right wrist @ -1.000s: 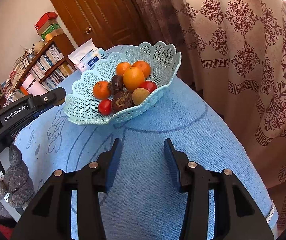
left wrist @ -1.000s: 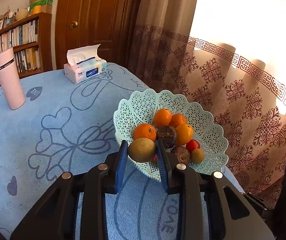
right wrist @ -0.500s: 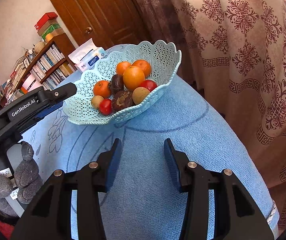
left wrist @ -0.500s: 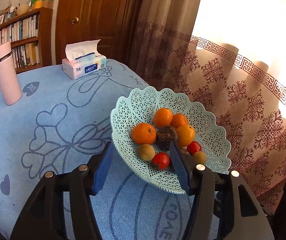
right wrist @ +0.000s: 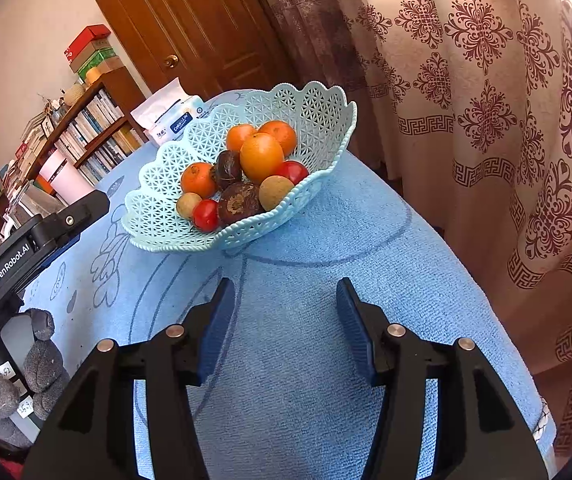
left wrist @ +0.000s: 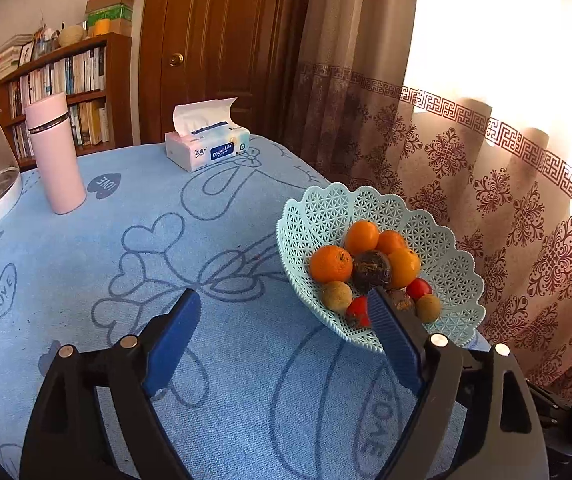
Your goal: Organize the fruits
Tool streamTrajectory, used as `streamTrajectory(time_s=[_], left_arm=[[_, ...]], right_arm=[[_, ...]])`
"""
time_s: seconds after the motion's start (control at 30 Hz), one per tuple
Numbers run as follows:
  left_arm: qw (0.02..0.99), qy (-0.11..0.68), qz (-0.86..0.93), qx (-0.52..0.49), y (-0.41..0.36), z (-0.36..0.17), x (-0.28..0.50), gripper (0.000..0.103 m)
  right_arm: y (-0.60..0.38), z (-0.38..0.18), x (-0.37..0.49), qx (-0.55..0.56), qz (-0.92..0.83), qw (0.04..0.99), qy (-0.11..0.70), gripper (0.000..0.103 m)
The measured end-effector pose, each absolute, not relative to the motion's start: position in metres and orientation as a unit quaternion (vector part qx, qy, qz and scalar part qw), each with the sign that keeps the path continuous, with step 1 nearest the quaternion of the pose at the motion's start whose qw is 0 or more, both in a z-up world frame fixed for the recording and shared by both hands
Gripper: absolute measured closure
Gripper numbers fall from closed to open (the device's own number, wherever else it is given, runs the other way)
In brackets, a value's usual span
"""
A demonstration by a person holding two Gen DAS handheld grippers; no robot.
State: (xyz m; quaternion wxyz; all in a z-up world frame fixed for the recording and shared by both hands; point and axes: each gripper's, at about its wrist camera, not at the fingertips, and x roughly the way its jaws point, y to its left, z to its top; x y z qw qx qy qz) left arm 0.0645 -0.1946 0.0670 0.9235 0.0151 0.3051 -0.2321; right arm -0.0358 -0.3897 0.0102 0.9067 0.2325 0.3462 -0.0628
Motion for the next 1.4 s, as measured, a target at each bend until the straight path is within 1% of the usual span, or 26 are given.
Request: streamTrajectory(time_s=[0.07, 0.2, 0.27, 0.4, 0.67, 0.77, 1.4], left_arm=[[0.925, 0.304, -0.228, 0.015, -0.192, 0.066, 0.064, 0.015], [0.927, 0.305, -0.219, 0.014, -0.187, 0.064, 0.065, 0.014], [0.928, 0.306, -0.210, 0.017, -0.185, 0.062, 0.066, 0.013], [0.930, 0.310, -0.197, 0.018, -0.179, 0.058, 0.069, 0.013], [0.933, 0.301, -0.198, 0.018, -0.176, 0.061, 0.064, 0.011], [0.933, 0.298, -0.201, 0.021, -0.177, 0.062, 0.062, 0.010], [0.938, 0.276, -0.208, 0.029, -0.179, 0.070, 0.050, 0.009]], right_arm=[[-0.389, 0.010, -0.035, 0.229, -0.066, 0.906, 0.349, 0.047], [-0.387, 0.010, -0.034, 0.223, -0.074, 0.905, 0.354, 0.046], [-0.386, 0.010, -0.034, 0.220, -0.078, 0.905, 0.356, 0.042], [-0.384, 0.011, -0.033, 0.211, -0.086, 0.905, 0.360, 0.040], [-0.385, 0.015, -0.036, 0.205, -0.101, 0.905, 0.360, 0.024], [-0.385, 0.018, -0.037, 0.200, -0.105, 0.905, 0.361, 0.020], [-0.391, 0.052, -0.052, 0.176, -0.132, 0.918, 0.329, 0.017]])
